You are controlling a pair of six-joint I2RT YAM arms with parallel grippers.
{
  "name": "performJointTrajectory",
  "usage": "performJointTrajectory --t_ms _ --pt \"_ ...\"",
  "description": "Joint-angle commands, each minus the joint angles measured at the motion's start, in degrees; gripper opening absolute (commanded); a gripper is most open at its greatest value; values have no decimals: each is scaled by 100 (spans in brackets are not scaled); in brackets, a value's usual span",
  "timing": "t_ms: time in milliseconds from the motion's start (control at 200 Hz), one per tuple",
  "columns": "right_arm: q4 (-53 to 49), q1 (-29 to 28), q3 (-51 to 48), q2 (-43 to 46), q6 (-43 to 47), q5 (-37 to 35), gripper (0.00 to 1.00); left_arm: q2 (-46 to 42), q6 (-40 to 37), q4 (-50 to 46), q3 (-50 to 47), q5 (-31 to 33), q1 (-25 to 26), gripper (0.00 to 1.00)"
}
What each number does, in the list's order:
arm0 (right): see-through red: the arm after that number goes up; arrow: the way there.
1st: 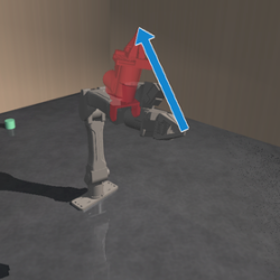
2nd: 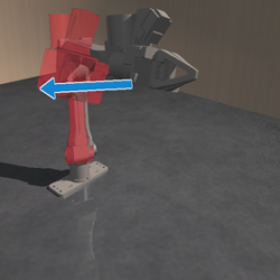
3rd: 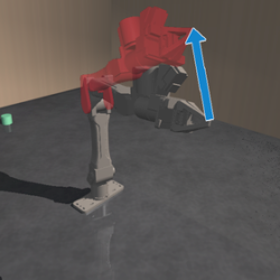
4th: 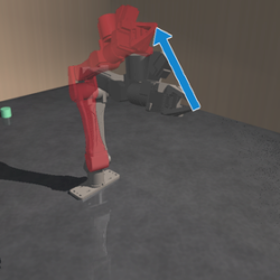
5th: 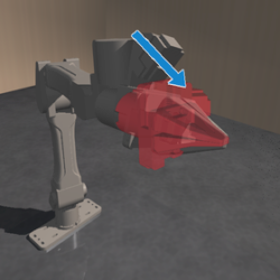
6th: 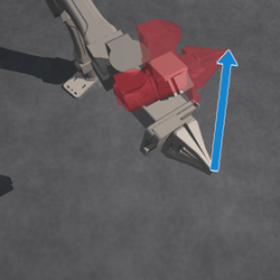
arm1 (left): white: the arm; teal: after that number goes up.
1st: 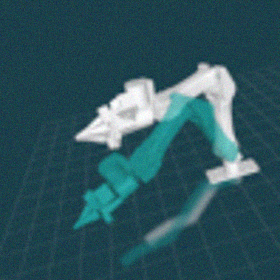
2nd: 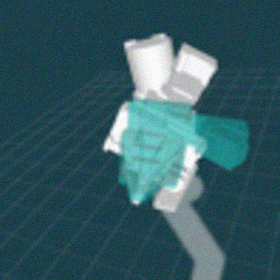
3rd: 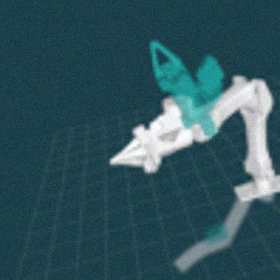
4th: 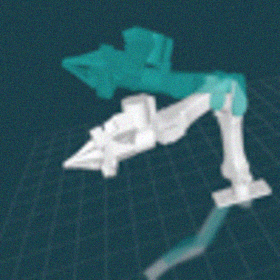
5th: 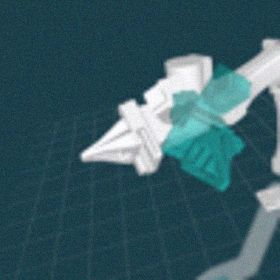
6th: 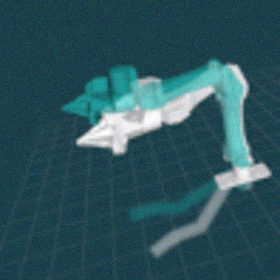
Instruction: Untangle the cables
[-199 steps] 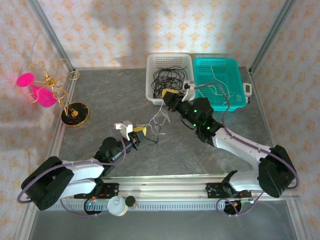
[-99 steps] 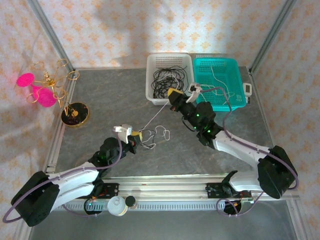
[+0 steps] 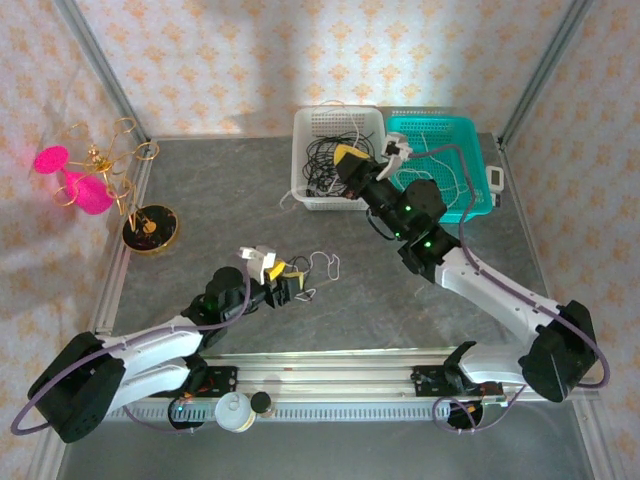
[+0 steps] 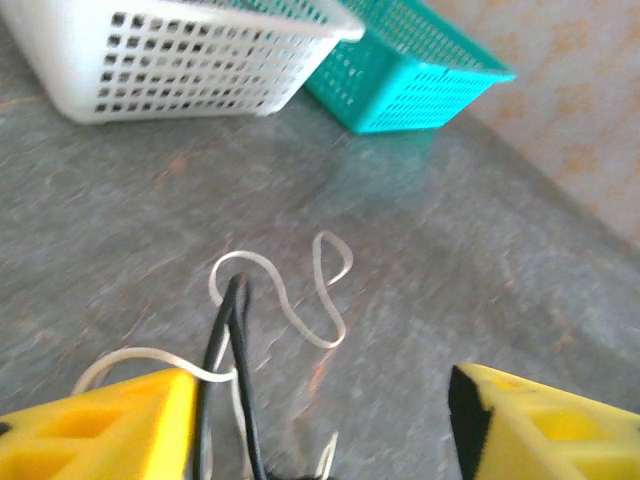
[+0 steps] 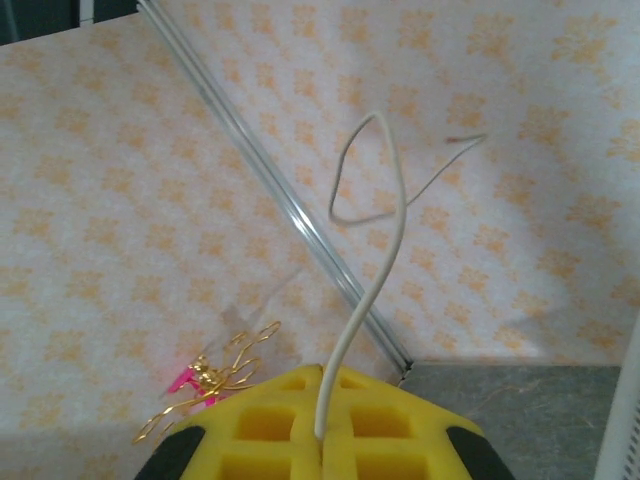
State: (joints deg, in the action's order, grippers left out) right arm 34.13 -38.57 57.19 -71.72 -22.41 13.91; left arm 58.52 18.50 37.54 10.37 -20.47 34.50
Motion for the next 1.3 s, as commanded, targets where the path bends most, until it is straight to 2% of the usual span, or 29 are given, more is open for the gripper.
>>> performJointTrajectory --t_ms 0,180,340,420,631,796,916,1026,1081,1171,1296 --pt "-441 7 311 131 139 343 0 -237 -16 45 467 -379 4 78" --pt "-624 7 465 66 -94 366 0 -948 -154 -409 440 -262 4 88" --pt "-995 16 719 -7 -81 367 0 -1379 121 -730 273 -13 -3 96" --pt "-1287 33 936 -64 -34 381 0 -1581 275 -1062 350 287 4 96" --pt "-2157 194 1528 -368 -217 347 0 -1753 255 -1352 909 -60 7 91" --pt "-2088 262 1522 -404 -520 734 0 -1704 65 -1529 1600 -289 -9 98" --pt "-2121 262 1480 -339 -541 753 0 -1448 -432 -2372 2360 -309 -48 98" --pt "-2113 262 1423 -268 -588 793 0 -1137 -896 -2922 2894 -49 -141 96" --pt "-2111 260 1403 -249 -667 819 0 -1027 -658 -2900 3052 -100 -355 94" --pt "-2096 262 1399 -237 -745 933 0 -766 211 -2705 3215 -586 -840 92" --pt "-2022 262 1308 -228 -833 969 0 -448 1033 -2498 3288 -684 -862 88"
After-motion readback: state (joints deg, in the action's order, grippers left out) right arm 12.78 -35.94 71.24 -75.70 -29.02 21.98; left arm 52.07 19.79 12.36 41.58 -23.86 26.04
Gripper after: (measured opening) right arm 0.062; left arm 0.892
